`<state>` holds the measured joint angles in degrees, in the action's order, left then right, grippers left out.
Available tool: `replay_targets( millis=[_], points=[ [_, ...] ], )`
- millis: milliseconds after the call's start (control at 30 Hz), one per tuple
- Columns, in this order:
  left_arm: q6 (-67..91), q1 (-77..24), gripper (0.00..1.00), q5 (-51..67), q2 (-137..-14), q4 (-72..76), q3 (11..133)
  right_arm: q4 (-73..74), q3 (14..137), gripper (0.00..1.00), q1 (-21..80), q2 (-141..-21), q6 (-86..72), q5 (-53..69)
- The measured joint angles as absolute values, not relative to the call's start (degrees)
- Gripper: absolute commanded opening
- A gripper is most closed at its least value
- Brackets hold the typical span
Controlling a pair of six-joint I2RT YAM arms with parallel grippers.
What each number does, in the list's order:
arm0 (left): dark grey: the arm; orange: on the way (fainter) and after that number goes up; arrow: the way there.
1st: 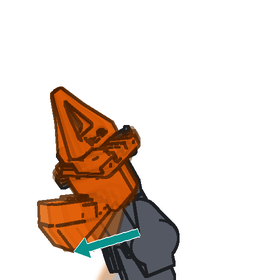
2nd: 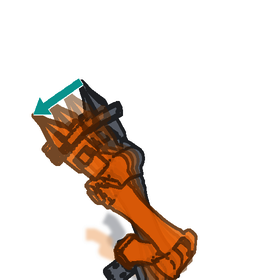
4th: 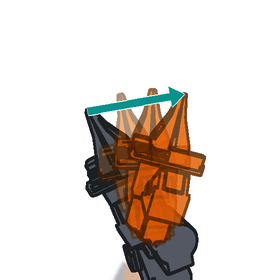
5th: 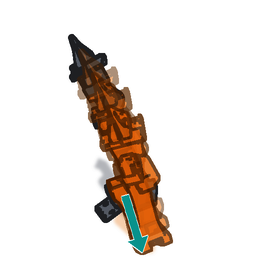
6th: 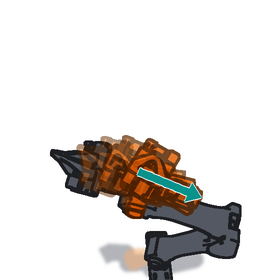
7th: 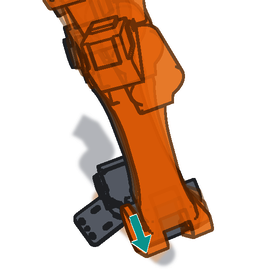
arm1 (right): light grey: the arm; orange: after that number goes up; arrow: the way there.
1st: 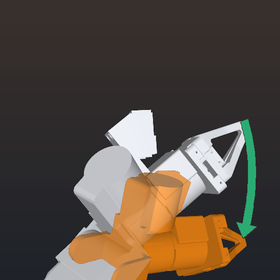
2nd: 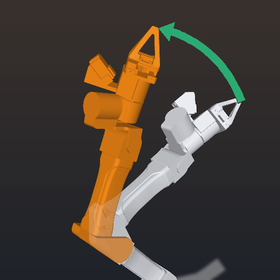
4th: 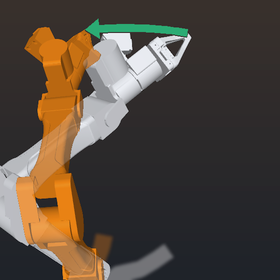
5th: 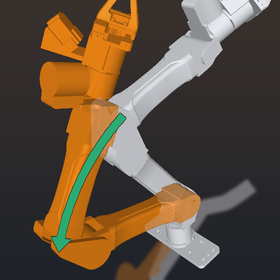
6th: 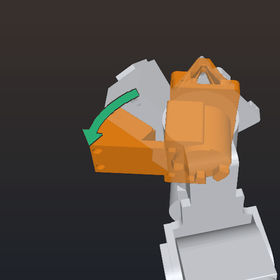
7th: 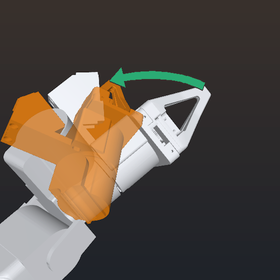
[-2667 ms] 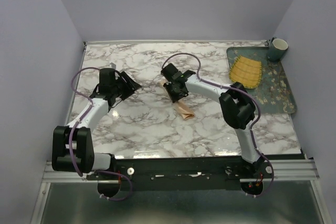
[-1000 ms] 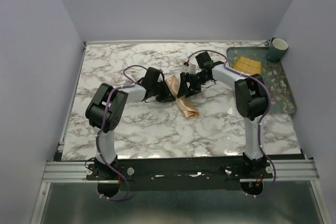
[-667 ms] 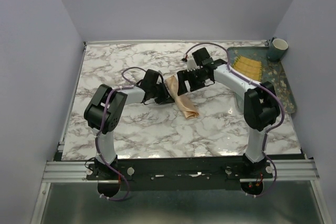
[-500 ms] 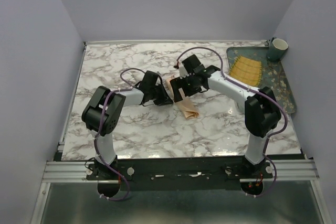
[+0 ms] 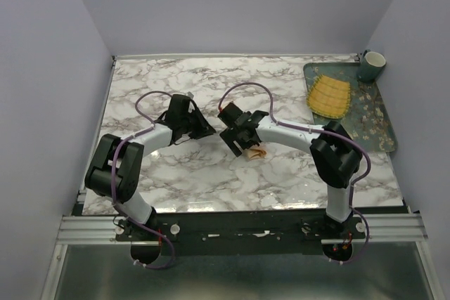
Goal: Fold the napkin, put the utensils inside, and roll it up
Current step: Roll the napkin with the utensil
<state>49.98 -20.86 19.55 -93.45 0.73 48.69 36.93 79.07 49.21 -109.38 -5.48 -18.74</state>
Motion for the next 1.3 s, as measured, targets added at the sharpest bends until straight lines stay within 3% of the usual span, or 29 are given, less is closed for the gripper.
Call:
replay_targets(
  millis=[500, 567, 700, 800, 900, 1300],
  points=[
    [49.7, -18.4, 0.27, 19.9, -91.5, 1.0, 46.4, 36.6, 79.3, 0.83, 51.0, -113.1, -5.9, -26.6],
    [49.9, -18.4, 0.27, 20.2, -91.5, 1.2, 46.4, 36.4, 79.2, 0.74, 51.2, -113.3, -6.3, -28.2],
    [50.2, -18.4, 0.27, 20.4, -91.5, 1.7, 46.4, 35.6, 78.9, 0.72, 51.3, -113.7, -6.9, -30.0],
    [50.5, -18.4, 0.27, 20.4, -91.5, 1.8, 46.4, 35.0, 78.8, 0.61, 51.3, -114.0, -6.9, -31.2],
    [50.9, -18.4, 0.26, 20.7, -91.6, 2.4, 46.4, 34.0, 78.5, 0.60, 51.3, -114.2, -7.0, -31.9],
    [56.0, -22.3, 0.19, 25.8, -101.7, 8.5, 53.8, 31.3, 77.3, 0.47, 51.2, -114.2, -6.4, -31.9]
  ],
)
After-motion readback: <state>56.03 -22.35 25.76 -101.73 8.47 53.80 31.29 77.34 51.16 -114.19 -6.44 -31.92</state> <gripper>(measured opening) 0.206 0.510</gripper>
